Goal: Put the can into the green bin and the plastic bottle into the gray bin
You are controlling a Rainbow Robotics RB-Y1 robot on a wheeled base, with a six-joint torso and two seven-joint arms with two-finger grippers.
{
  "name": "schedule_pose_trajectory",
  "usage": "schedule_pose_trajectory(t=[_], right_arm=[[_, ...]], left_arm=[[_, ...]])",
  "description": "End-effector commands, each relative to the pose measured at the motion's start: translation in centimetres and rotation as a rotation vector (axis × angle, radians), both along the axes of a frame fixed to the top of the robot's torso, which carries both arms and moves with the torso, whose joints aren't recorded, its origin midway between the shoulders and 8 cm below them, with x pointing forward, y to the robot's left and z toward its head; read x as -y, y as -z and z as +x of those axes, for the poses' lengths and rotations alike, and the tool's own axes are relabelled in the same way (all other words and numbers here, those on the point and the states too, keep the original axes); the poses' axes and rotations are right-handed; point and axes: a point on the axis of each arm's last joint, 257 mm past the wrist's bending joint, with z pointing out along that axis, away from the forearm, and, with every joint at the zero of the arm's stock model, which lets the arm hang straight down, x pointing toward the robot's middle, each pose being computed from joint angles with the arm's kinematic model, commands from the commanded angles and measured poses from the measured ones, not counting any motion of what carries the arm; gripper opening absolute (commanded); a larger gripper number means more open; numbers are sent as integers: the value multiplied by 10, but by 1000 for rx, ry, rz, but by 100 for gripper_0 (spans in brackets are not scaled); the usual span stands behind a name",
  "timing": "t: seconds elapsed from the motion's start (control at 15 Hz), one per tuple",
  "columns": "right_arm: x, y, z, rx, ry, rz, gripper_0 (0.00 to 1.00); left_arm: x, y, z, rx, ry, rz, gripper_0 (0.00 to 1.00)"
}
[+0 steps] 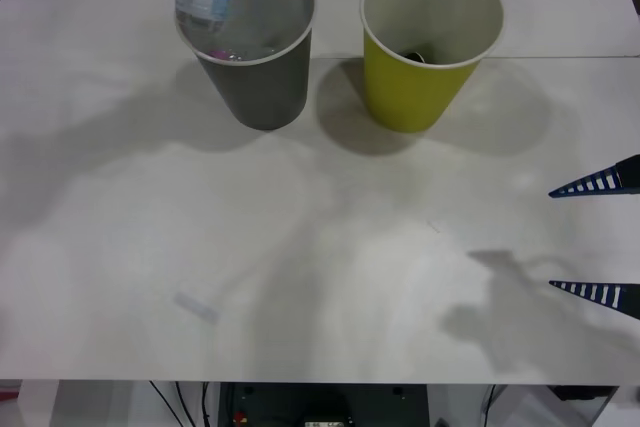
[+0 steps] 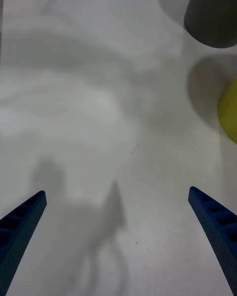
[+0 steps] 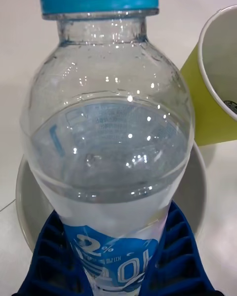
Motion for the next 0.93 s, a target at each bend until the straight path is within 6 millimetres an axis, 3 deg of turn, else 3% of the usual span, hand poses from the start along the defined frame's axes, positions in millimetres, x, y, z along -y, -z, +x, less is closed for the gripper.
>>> schedule_pose_trajectory(t=[0.07,0.13,0.33,0.53,0.93], right_arm=[[0,0,0,0,0,0,100],[0,0,0,0,0,0,100],[0,0,0,0,0,0,100],[0,0,0,0,0,0,100],[0,0,0,0,0,0,100]], left_arm=[[2,0,-1,-3,5,-7,60],[3,0,-2,-4,9,-7,100],[10,-5,-7,-5,32,-25,100],[2,-3,-22,-25,66,17,100],[-45,13,-68,6,173,38,100]])
